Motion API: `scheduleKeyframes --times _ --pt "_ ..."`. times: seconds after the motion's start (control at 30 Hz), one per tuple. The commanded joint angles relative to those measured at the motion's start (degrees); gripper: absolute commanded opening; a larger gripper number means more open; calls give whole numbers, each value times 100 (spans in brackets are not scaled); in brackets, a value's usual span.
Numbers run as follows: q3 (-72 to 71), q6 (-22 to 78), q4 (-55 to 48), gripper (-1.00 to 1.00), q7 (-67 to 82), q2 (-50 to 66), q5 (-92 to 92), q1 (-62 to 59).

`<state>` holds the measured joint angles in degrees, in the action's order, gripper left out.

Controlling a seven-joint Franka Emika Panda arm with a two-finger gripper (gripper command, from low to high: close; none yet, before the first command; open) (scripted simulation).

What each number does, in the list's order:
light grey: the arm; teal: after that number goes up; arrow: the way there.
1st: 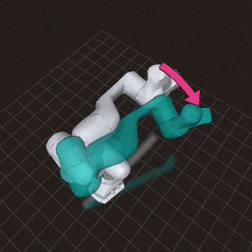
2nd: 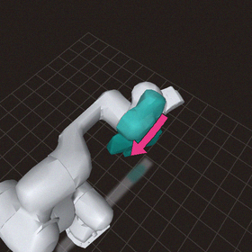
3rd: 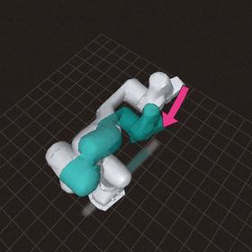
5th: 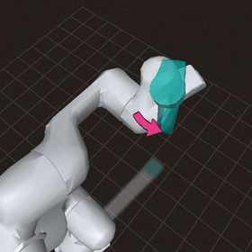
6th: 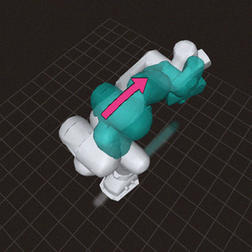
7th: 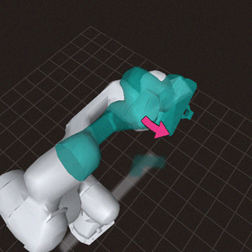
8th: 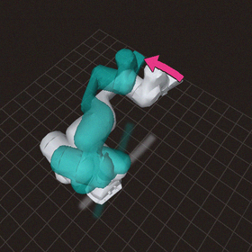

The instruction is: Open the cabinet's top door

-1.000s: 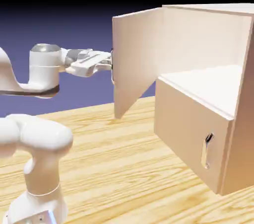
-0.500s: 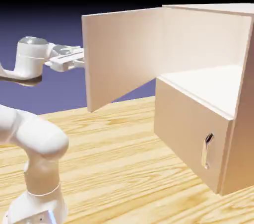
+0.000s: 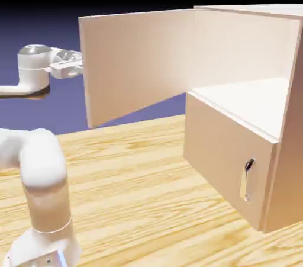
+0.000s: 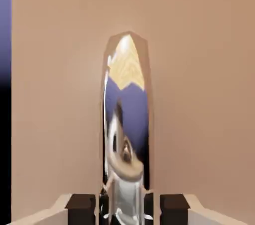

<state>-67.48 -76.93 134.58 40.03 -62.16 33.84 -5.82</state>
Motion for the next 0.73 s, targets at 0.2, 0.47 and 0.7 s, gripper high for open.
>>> scheduleKeyframes --times 0.2,0.47,0.7 --pt "-875 1031 -1460 -100 179 -1 -443 -1306" --pt "-1578 2105 -3121 -100 525 -248 -750 -2734" --pt "-1964 2986 -4574 -100 921 -551 -864 -3884"
